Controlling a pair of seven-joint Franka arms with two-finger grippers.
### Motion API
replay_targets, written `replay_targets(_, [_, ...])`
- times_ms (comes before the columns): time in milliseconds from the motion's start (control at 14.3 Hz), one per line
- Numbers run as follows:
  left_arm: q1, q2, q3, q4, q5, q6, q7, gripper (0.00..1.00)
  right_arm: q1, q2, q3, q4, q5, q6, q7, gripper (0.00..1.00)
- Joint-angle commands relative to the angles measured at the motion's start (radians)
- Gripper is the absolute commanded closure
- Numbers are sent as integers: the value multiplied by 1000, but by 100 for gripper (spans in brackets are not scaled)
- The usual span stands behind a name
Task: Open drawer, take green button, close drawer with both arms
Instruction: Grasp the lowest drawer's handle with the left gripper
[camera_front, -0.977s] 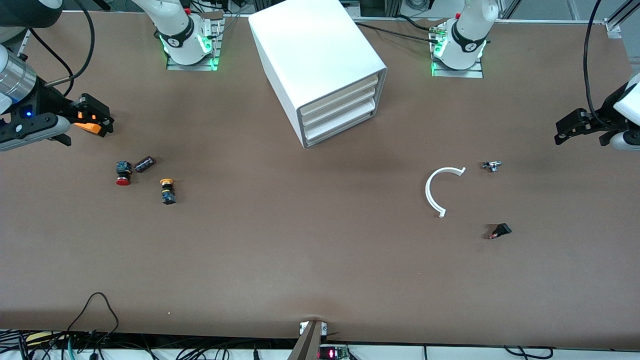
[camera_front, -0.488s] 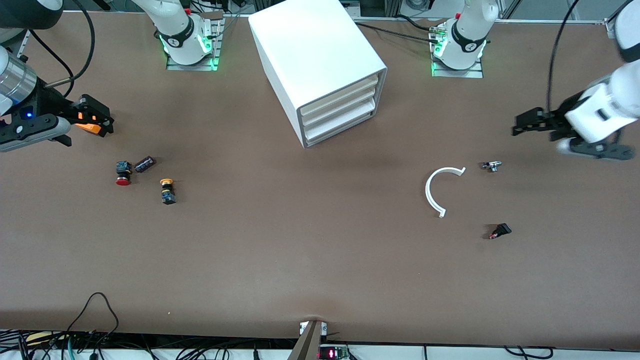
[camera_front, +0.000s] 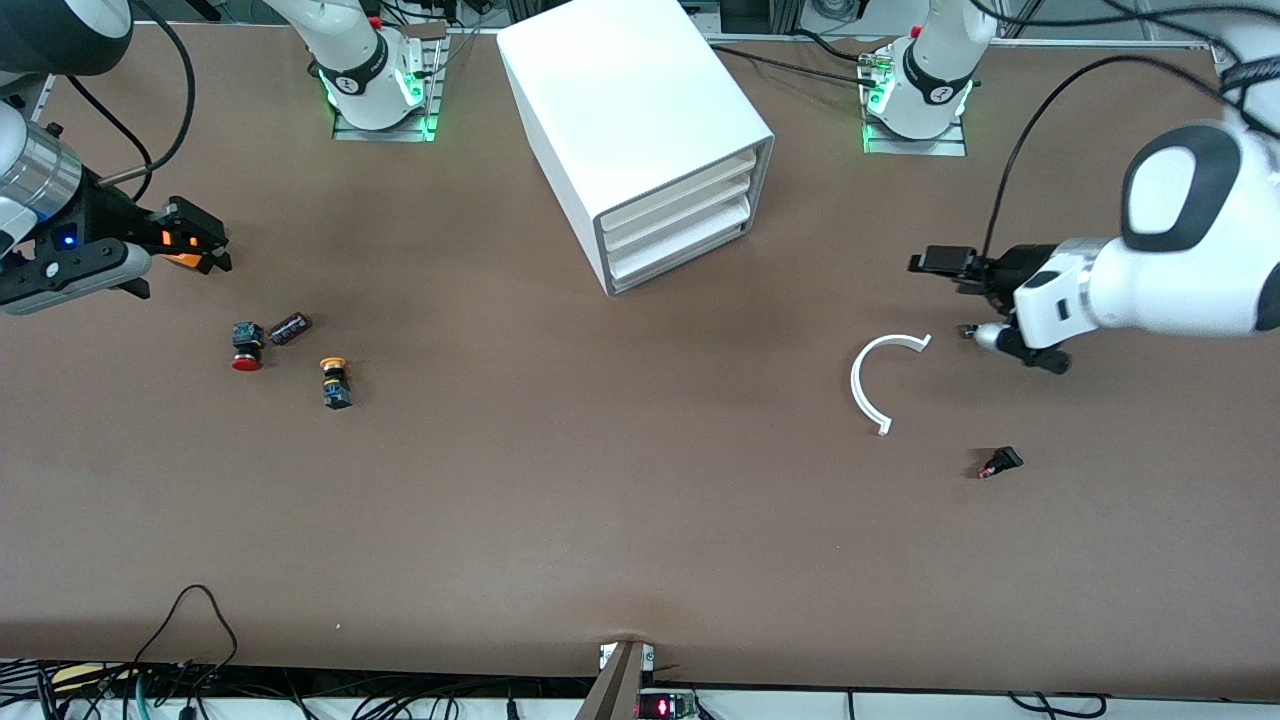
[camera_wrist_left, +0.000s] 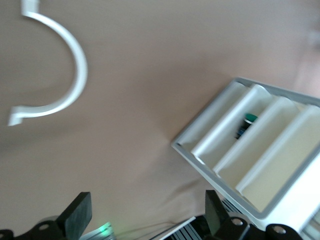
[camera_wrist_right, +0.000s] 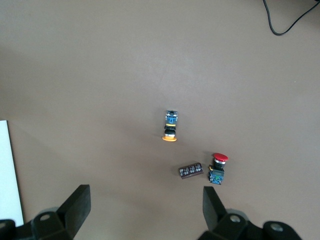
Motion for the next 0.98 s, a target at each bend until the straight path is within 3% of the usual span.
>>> replay_targets(0, [7,89,-24,-19,-117,-9,176,0,-12,6,9,10,-6,-18,-14,1])
replay_targets(419, [-2,245,-27,-148,-375,70,534,9,-12,19,9,9,-6,-38,3,1])
replay_targets(907, [-124,342,-27,-266,-613,139,706,25,-7,27,9,4,-6,-38,7,1])
